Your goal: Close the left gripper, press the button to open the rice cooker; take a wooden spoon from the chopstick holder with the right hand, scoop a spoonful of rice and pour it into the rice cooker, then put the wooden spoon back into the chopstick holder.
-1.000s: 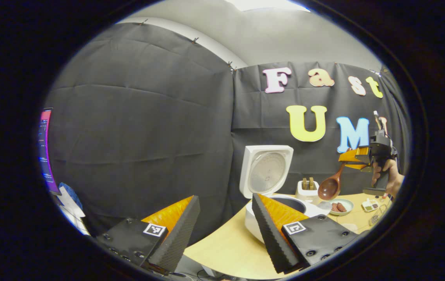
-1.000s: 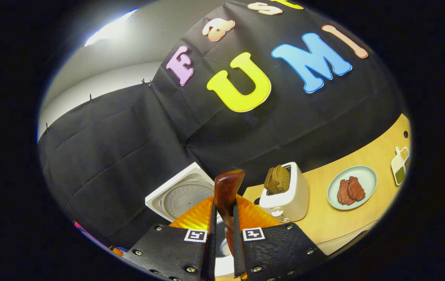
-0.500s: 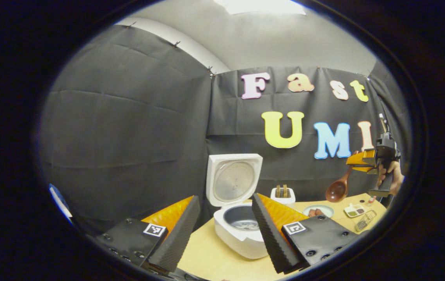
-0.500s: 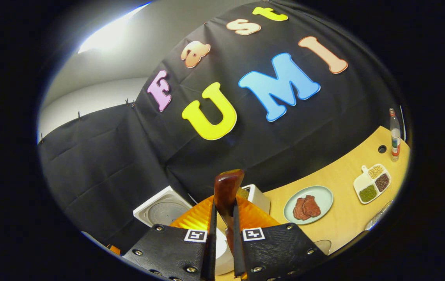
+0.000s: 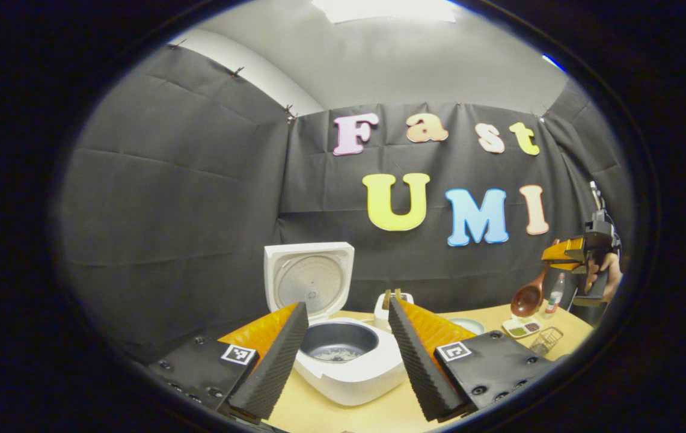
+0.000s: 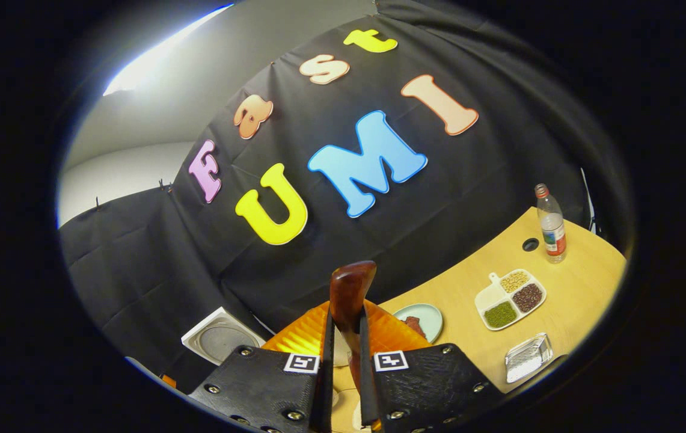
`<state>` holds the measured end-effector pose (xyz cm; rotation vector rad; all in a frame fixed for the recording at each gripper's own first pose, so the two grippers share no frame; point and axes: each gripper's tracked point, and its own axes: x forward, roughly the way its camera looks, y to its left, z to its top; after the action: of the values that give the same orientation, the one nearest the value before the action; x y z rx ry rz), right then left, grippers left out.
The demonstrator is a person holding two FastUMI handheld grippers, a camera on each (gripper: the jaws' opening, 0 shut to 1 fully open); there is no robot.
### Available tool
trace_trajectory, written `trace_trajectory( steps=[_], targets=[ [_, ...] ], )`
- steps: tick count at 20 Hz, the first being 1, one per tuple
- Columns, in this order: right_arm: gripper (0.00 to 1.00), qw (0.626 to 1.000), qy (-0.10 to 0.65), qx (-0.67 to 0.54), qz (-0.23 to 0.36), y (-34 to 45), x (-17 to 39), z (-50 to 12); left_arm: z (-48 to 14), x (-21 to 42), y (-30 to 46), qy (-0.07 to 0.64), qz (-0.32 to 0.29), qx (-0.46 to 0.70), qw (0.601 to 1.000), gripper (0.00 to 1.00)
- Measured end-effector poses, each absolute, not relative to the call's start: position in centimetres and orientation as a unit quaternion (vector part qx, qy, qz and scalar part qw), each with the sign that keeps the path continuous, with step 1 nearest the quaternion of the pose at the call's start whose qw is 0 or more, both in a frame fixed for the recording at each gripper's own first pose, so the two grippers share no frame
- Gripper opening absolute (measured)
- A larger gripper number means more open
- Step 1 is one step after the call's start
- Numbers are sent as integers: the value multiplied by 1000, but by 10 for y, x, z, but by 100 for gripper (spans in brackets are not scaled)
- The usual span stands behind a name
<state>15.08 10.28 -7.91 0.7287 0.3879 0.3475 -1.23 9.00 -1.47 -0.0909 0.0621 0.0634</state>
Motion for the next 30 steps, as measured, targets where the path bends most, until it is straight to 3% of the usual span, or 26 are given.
trace_trajectory(
  steps=[11,12,18,30],
  targets=[
    [19,925,211,306,70,-5,140,-149,-11,-7,17,38,-8,-31,999,94],
    [19,926,215,302,65,-11,138,-157,-9,-7,14,38,-8,-28,999,97],
    [19,932,244,266,45,-23,132,-199,-6,-15,7,43,1,-16,999,94],
    [19,919,288,265,54,-7,118,-264,-8,-27,5,53,18,8,998,97]
  ],
)
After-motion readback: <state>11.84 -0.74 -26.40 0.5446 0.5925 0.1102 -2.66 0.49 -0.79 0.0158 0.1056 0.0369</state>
